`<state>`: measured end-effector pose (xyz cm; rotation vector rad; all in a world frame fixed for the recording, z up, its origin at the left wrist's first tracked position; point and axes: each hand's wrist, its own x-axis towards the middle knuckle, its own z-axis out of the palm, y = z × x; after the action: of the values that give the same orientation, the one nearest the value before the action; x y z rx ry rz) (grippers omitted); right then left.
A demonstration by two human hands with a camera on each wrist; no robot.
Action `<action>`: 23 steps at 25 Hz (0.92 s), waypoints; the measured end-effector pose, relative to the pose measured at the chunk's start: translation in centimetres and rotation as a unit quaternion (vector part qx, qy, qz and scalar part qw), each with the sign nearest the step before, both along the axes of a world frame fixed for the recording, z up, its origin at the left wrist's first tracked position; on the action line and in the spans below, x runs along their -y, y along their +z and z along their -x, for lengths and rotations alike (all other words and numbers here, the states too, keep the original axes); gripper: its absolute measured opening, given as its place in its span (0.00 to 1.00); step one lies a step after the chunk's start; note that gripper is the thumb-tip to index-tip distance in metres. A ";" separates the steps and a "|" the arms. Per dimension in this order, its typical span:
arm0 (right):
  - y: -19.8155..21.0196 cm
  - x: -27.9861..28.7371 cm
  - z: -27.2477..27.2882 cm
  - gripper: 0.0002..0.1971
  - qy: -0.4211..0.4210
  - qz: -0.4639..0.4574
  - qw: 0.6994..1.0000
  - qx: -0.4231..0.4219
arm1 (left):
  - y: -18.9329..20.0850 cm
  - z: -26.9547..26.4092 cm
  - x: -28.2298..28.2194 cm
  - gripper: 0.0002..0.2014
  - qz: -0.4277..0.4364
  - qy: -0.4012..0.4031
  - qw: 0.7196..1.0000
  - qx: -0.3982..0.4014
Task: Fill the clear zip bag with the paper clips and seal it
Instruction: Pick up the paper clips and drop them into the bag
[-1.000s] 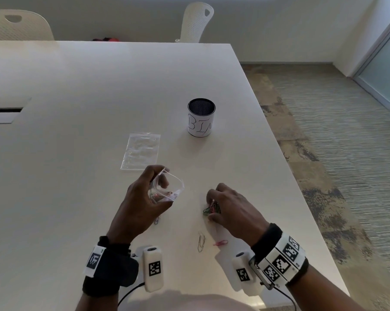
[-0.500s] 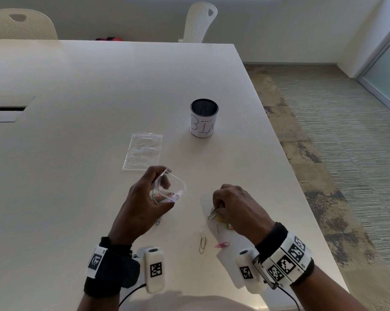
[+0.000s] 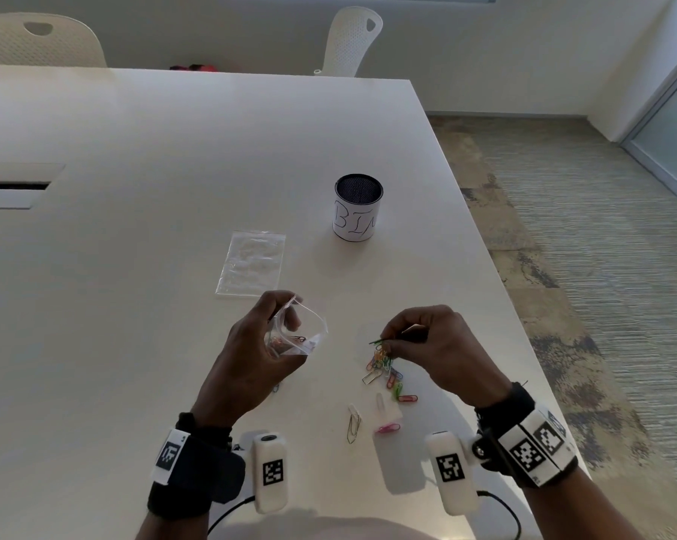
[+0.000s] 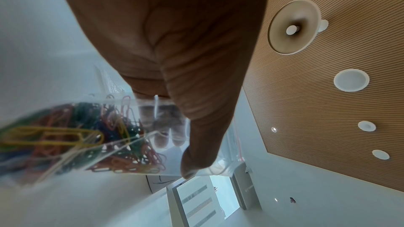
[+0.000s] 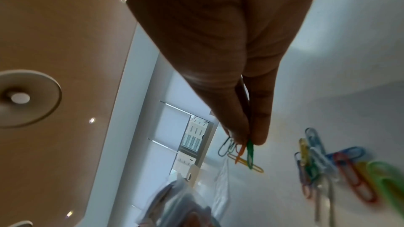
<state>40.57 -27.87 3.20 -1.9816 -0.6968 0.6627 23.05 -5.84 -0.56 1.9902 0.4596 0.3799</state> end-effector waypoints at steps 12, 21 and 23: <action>2.8 -6.3 4.4 0.05 -0.010 -0.224 0.971 0.088 | 0.5 0.2 0.1 0.27 -0.015 -0.005 1.000 0.008; 0.9 -7.5 6.3 0.05 0.143 -0.146 0.929 0.309 | 0.3 0.4 0.2 0.30 -0.014 0.005 1.000 0.006; 1.0 -7.3 5.7 0.05 0.140 -0.157 0.929 0.305 | 0.2 0.2 0.1 0.30 -0.016 0.002 1.000 0.006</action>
<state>34.87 -20.55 4.24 -1.7948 -1.3874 0.0584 22.83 -5.96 -0.34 2.0171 0.4527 0.4040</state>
